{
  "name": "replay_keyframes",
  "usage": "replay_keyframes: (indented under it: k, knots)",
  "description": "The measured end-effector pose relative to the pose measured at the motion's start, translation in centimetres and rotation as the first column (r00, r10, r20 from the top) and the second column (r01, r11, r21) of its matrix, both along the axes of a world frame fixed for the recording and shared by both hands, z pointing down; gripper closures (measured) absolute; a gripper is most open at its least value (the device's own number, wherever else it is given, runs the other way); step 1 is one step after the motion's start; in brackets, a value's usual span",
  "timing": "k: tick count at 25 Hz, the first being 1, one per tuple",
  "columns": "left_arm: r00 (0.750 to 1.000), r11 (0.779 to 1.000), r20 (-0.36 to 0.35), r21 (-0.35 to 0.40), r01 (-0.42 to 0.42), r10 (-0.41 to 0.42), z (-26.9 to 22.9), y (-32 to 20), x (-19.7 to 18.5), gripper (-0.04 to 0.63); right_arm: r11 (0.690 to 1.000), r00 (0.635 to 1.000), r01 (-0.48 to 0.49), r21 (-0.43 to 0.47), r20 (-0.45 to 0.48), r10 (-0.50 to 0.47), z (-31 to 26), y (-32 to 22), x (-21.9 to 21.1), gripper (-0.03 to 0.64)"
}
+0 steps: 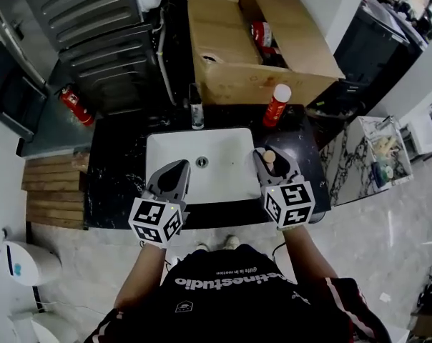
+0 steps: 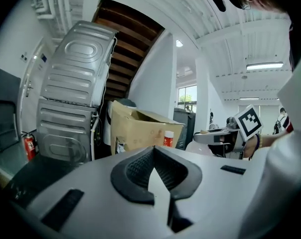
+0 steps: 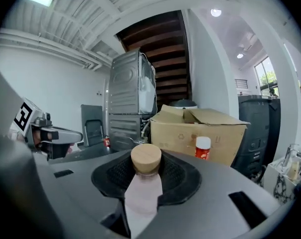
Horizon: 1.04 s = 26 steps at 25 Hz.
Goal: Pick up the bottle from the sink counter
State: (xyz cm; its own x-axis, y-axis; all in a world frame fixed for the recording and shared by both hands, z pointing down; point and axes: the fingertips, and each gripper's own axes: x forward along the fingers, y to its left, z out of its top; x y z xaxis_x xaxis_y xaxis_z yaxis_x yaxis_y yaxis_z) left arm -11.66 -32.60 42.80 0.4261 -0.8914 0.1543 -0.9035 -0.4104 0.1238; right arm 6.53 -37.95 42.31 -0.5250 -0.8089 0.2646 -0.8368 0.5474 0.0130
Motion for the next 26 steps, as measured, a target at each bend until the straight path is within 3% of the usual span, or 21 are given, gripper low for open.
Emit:
replay_keyframes:
  k: [9, 26]
  knots:
    - [0.996, 0.994, 0.005, 0.05, 0.093, -0.093, -2.0, -0.4, -4.3, 0.58, 0.997, 0.998, 0.069, 0.015, -0.002, -0.069, -1.0, 1.1, -4.0, 0.465]
    - [0.999, 0.998, 0.008, 0.05, 0.045, -0.046, -2.2, -1.2, -2.4, 0.58, 0.998, 0.998, 0.063, 0.024, -0.011, -0.062, -1.5, 1.4, -3.4, 0.465]
